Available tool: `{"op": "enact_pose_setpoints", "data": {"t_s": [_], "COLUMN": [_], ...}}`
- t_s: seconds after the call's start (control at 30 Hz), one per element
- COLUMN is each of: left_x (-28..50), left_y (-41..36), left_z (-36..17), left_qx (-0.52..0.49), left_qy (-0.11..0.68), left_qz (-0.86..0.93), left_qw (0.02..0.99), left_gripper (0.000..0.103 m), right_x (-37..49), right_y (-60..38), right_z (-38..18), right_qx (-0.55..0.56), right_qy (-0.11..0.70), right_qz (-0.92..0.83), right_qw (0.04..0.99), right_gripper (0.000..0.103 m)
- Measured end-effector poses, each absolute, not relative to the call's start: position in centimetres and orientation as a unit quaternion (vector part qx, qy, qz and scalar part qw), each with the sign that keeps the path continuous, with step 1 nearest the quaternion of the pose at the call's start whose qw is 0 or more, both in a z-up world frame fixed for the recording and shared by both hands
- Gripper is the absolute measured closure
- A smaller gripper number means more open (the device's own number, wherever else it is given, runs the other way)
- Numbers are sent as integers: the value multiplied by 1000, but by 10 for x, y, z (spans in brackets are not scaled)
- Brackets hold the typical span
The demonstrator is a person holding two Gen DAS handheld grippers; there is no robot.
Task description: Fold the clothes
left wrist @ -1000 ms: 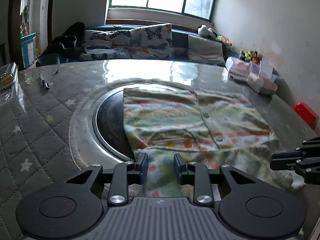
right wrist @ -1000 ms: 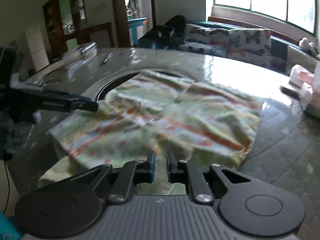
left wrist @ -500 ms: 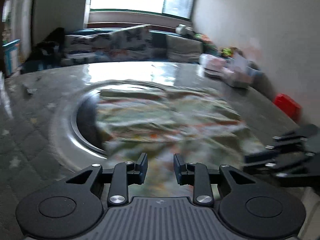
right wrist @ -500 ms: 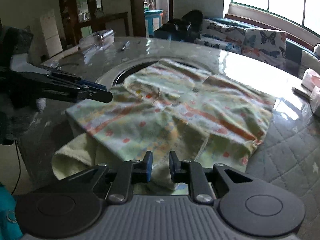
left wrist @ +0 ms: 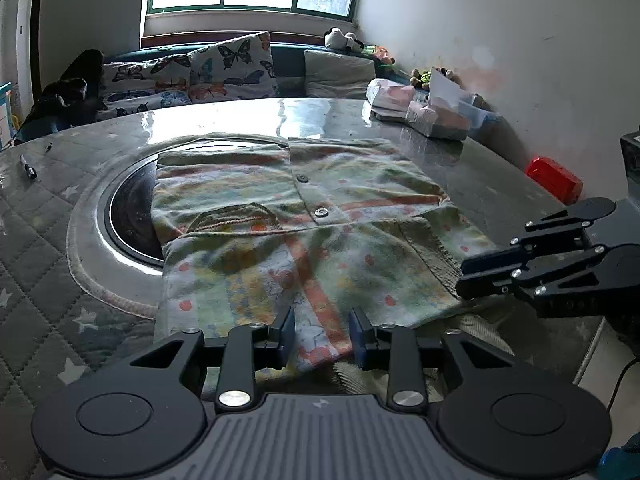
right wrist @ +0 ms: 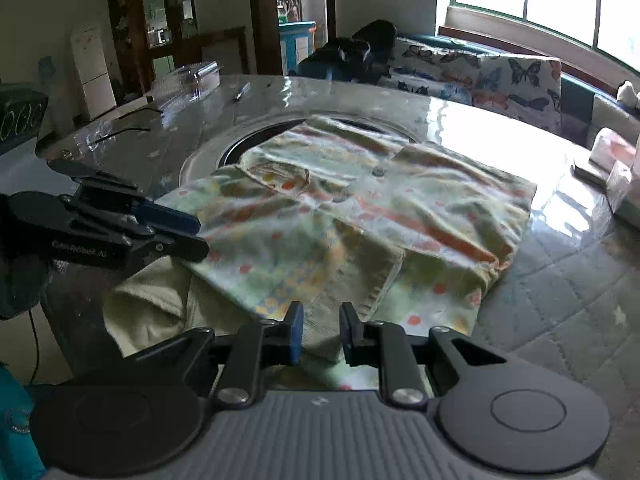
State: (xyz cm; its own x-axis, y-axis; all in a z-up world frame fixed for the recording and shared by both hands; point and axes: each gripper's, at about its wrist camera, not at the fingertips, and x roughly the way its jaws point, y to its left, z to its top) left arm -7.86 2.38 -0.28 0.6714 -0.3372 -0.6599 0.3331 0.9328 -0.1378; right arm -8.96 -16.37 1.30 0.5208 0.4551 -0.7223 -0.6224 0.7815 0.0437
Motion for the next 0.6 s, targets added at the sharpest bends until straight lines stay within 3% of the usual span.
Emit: {"op": "enact_pose_setpoints", "data": {"t_s": [0.07,0.2,0.3,0.4,0.6], "left_x": [-80,-90,-100,-104,-109], "left_y": [26,29,28,29,26], "left_z": [-1,8,15,17,12], "left_qx": [-6,-7,3,-2,-17], "left_qy": [365,372,378,398,438], "left_qz": [-181,-179,-187,-190,-197], "left_qw": [913,911,907,898,877], "left_gripper": [69,55,54,54,56], "right_x": [-91,-93,-96,-102,-117], "right_y": [-165,-168,-171,-173,-172], "right_z": [8,16,20,23,25], "right_qx": [-120,-113,-126,-144,-188], "right_qy": [376,370,367,365,357], "right_qz": [312,310,311,312,329], "right_qw": [864,869,867,865,854], "right_gripper": [84,82,81,66,64]}}
